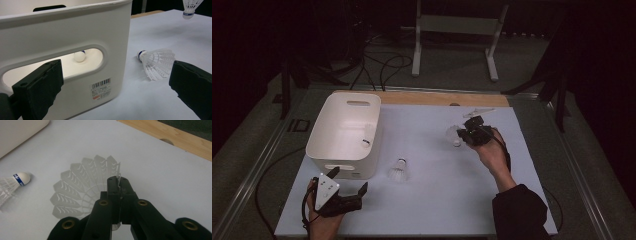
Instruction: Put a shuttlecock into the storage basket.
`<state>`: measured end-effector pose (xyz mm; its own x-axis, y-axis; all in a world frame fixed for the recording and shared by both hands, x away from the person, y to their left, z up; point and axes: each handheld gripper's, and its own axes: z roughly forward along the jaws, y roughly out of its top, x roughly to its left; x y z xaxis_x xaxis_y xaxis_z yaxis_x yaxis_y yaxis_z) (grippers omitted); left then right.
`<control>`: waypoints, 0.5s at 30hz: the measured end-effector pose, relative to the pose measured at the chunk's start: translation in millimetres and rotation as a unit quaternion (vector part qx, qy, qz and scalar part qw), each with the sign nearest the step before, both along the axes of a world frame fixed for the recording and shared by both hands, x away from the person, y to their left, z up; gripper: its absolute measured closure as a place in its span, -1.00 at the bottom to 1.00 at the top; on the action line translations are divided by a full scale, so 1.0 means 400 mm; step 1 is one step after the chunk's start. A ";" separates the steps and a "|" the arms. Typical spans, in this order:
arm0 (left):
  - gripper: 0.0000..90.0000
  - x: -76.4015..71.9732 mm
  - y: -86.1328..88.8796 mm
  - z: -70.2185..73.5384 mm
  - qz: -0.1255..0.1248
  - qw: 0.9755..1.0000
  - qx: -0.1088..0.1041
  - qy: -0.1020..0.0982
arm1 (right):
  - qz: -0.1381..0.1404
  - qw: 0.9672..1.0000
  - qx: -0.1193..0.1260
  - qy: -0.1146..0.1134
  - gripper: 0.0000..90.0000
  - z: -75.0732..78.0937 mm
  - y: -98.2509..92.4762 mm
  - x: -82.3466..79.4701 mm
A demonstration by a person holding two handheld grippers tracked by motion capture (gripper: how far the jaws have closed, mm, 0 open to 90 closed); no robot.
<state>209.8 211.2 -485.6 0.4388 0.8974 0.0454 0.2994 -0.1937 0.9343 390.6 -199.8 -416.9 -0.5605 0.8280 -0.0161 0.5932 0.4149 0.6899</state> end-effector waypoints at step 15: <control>-1.00 0.000 0.000 0.000 0.000 1.000 0.001 0.000 | 0.008 1.000 -0.001 -0.012 0.98 0.021 0.014 -0.003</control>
<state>209.8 211.2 -485.6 0.4394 0.8971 0.0471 0.2998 -0.1959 0.9337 389.4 -194.3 -408.6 -0.5729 0.8190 -0.0304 0.5704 0.4251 0.7028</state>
